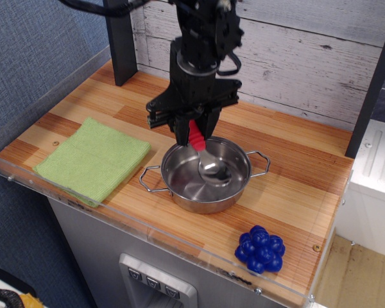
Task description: Put the spoon into the pot.
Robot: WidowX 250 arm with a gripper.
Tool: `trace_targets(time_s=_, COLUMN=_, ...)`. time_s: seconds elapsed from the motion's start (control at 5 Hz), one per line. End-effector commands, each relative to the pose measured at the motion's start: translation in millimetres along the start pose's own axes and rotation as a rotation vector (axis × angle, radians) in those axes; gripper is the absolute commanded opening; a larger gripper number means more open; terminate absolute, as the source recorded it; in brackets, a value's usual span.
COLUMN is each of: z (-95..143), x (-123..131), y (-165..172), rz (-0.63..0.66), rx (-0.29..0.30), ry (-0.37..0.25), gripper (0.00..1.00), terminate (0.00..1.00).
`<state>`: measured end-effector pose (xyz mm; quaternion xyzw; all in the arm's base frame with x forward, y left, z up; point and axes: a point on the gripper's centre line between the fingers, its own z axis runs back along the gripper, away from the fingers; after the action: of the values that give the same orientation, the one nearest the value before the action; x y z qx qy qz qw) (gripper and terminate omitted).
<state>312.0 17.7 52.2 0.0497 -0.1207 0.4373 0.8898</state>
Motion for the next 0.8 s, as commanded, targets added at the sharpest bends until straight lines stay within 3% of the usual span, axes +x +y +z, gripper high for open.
trace_targets(time_s=0.0, z=0.4, x=8.3, y=-0.8, rz=0.000, rx=-0.013, ry=-0.021, gripper=0.00, terminate=0.00)
trace_targets(time_s=0.2, z=1.1, x=7.2, y=-1.6, rz=-0.013, rx=-0.019, ry=-0.024, gripper=1.00, terminate=0.00)
trace_targets(time_s=0.6, z=-2.9, x=7.7, y=-4.0, rz=-0.038, rx=-0.018, ry=-0.018, gripper=1.00, terminate=0.00)
